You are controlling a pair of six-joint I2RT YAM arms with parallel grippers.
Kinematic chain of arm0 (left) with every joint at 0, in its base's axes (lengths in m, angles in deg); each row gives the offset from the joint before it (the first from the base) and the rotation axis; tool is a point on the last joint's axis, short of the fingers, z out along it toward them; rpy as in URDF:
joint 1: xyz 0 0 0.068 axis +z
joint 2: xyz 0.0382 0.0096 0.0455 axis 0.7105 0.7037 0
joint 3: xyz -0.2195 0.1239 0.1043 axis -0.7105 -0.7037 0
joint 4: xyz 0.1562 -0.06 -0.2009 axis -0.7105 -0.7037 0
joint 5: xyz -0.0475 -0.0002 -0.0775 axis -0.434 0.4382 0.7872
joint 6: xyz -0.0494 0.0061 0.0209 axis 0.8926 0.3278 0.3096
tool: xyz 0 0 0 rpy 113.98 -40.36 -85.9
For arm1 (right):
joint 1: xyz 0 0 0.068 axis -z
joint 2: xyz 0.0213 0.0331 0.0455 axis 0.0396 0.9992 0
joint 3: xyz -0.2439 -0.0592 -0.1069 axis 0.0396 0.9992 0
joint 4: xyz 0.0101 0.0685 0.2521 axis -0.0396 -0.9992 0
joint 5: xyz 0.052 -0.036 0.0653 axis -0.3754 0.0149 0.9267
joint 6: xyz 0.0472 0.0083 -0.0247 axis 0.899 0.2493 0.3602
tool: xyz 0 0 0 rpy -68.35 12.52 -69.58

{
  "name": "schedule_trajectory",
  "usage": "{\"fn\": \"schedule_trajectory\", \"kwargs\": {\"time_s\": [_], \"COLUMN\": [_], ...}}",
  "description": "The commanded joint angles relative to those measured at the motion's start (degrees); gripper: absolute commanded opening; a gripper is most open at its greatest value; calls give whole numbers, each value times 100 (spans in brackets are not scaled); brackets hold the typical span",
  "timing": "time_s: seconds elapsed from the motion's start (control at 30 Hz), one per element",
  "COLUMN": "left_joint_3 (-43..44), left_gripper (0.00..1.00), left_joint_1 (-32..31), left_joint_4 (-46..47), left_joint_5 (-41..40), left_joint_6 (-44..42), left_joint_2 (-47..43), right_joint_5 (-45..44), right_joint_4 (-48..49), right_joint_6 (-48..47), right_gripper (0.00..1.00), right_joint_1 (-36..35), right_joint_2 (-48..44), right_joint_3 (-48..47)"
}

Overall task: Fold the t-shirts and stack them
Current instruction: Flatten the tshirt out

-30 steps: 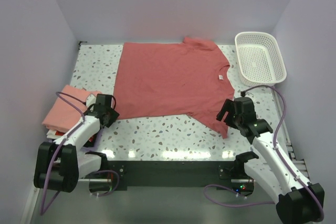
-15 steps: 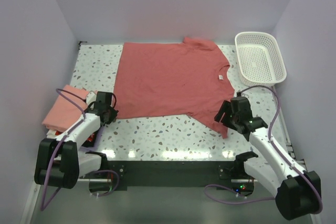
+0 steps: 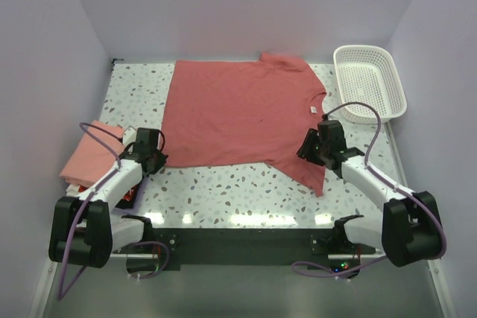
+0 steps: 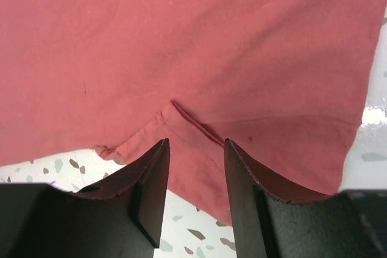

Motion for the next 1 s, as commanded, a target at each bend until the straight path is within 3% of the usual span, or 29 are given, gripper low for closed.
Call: {"fn": "schedule_trajectory", "kwargs": {"time_s": [0.0, 0.87, 0.97], "left_joint_3": [204, 248, 248], "left_gripper": [0, 0, 0], "left_joint_1": [-14, -14, -22], "left_joint_4": [127, 109, 126], "left_joint_5": [-76, -23, -14], "left_joint_6": [-142, -292, -301], "left_joint_2": [-59, -94, -95], "right_joint_5": [49, -663, -663], "right_joint_4": [506, 902, 875], "right_joint_6": [-139, -280, -271], "right_gripper": [44, 37, 31], "right_joint_1": [-57, -690, -760], "right_joint_2": [252, 1492, 1527], "right_joint_3": [-276, -619, -646]}}
